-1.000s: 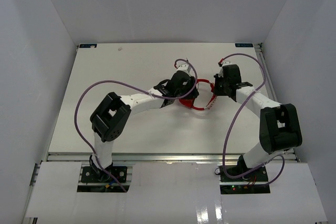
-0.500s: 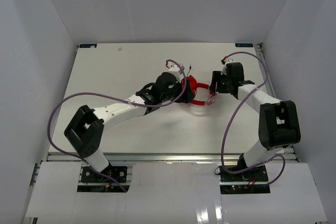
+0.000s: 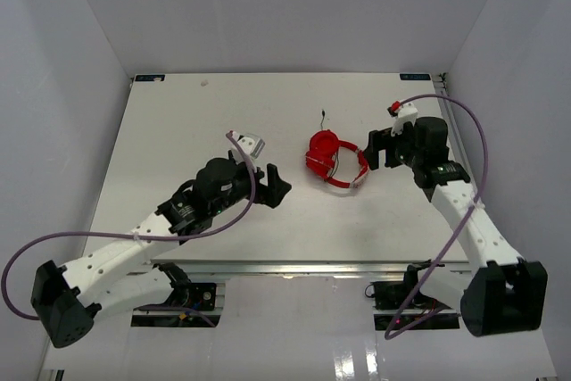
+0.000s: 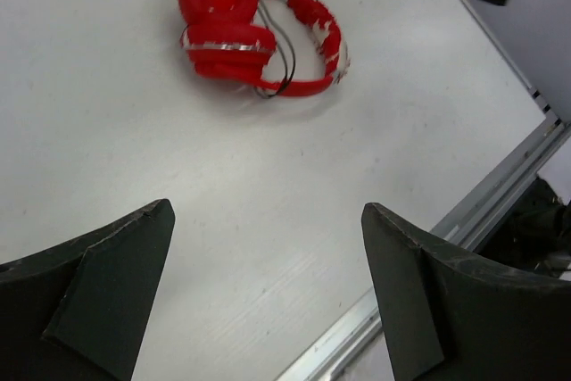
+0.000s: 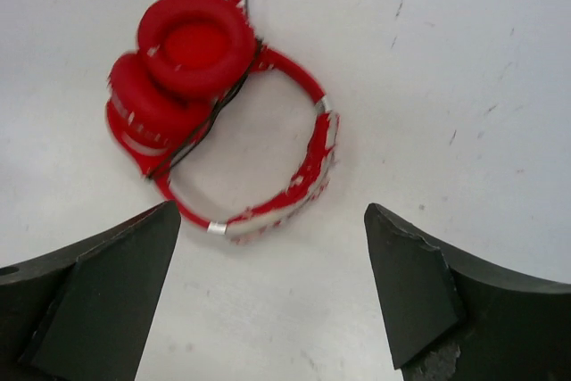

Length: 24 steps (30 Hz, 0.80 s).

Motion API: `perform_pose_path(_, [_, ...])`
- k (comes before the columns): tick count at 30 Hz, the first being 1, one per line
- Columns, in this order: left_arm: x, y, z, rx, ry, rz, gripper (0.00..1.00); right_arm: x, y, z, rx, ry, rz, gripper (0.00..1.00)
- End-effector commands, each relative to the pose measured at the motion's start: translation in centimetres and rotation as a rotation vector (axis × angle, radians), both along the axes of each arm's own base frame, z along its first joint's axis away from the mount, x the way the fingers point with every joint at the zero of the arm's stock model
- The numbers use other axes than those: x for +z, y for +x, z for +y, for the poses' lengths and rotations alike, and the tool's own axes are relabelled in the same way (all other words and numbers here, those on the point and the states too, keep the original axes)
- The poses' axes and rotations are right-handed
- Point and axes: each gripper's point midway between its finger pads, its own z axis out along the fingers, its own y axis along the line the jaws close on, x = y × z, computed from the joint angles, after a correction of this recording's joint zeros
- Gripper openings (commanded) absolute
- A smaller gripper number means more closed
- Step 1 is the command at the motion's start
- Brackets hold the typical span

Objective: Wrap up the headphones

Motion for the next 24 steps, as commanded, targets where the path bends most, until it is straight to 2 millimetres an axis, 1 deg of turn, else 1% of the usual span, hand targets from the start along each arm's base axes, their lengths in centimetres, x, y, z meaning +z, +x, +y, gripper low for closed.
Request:
perform_pose_path(1, [-1.6, -2.1, 4.5, 0.026, 0.090, -0.054, 0.98, 0.9, -6.2, -0.8, 0.082, -0.053, -0.073, 0.90])
perform_pose_path(4, [-1.1, -3.5, 5.9, 0.008, 0.078, -0.094, 0.98, 0.5, -7.8, -2.7, -0.027, -0.071, -0.058, 0.90])
perform_pose_path(6, [-1.3, -4.1, 6.5, 0.003, 0.072, -0.104, 0.98, -0.2, -8.5, -4.5, -0.117, -0.109, -0.031, 0.90])
perform_pose_path(7, [-1.1, -4.4, 6.8, 0.002, 0.063, -0.113, 0.98, -0.2, -8.6, -5.1, -0.146, -0.127, -0.035, 0.90])
perform_pose_path(8, [-1.1, -4.8, 7.0, -0.001, 0.055, -0.120, 0.98, -0.1, -8.7, -5.4, -0.156, -0.130, -0.040, 0.90])
perform_pose_path(10, [-1.3, -5.4, 7.4, -0.011, 0.044, -0.126, 0.98, 0.1, -9.0, -5.4, -0.152, -0.121, -0.047, 0.90])
perform_pose_path(13, [-0.6, -5.9, 7.5, -0.021, 0.009, -0.135, 0.98, 0.5, -9.3, -4.7, -0.108, -0.080, -0.045, 0.90])
perform_pose_path(17, [-0.7, -6.1, 7.5, -0.027, 0.008, -0.135, 0.98, 1.0, -9.2, -4.3, -0.049, -0.081, -0.066, 0.90])
perform_pose_path(20, [-0.9, -5.9, 7.6, -0.020, 0.018, -0.131, 0.98, 0.8, -9.2, -4.0, -0.011, -0.081, -0.077, 0.90])
perform_pose_path(24, [-0.7, -6.0, 7.6, -0.017, 0.006, -0.129, 0.98, 0.8, -9.1, -4.2, -0.020, -0.079, -0.084, 0.90])
